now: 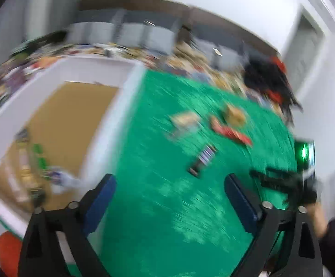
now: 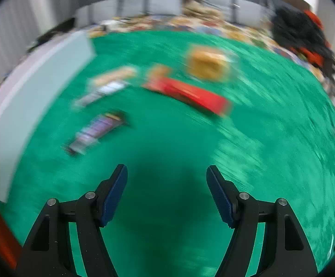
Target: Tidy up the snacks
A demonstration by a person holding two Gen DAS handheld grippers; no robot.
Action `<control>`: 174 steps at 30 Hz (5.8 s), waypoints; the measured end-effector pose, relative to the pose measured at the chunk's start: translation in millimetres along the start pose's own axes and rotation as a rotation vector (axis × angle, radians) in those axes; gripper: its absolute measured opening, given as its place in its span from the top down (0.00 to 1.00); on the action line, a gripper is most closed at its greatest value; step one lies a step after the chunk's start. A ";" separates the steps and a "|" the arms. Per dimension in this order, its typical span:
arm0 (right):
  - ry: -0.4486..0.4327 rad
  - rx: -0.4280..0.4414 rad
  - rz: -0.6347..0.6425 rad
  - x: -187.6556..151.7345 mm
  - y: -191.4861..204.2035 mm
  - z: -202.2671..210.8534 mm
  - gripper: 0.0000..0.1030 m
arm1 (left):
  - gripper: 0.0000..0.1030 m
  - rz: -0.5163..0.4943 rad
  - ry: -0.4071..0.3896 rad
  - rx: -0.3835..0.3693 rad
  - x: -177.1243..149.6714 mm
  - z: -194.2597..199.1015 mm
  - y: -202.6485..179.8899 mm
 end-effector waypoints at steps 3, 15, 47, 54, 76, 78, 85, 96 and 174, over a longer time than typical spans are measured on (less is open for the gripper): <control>0.012 -0.037 -0.069 -14.6 -43.5 -9.8 0.28 | 0.06 -0.077 0.123 0.020 -9.5 -55.0 -29.8; -0.088 -0.088 -0.108 -34.2 -78.6 -25.7 0.20 | 0.06 -0.062 0.174 0.172 8.6 -148.7 -11.5; -0.086 -0.088 -0.110 -36.2 -75.2 -26.4 0.14 | 0.00 -0.107 0.103 0.197 9.8 -159.0 -7.3; -0.086 -0.088 -0.110 -36.2 -75.2 -26.4 0.14 | 0.00 -0.108 0.102 0.197 9.3 -158.6 -7.5; -0.086 -0.088 -0.111 -35.9 -75.0 -26.5 0.14 | 0.00 -0.108 0.101 0.198 9.1 -158.3 -7.5; -0.086 -0.088 -0.111 -35.8 -74.9 -26.7 0.13 | 0.00 -0.109 0.101 0.197 9.2 -158.4 -7.4; -0.086 -0.088 -0.111 -35.7 -74.9 -26.7 0.13 | 0.00 -0.109 0.101 0.198 9.1 -158.3 -7.6; -0.085 -0.087 -0.112 -35.5 -74.6 -26.9 0.13 | 0.00 -0.134 0.168 0.186 15.2 -161.4 -10.9; -0.082 -0.088 -0.112 -35.5 -74.3 -27.3 0.12 | 0.00 -0.049 0.092 0.231 41.2 -170.7 13.0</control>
Point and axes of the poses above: each gripper's, at about its wrist camera, not at the fingertips, and z roughly against the way its jaws point, y to its left, x to its top, the point moved 1 cm from there along -z, roughly the way its jaws point, and after that the axes turned 11 degrees about y, right-handed, at the moved point
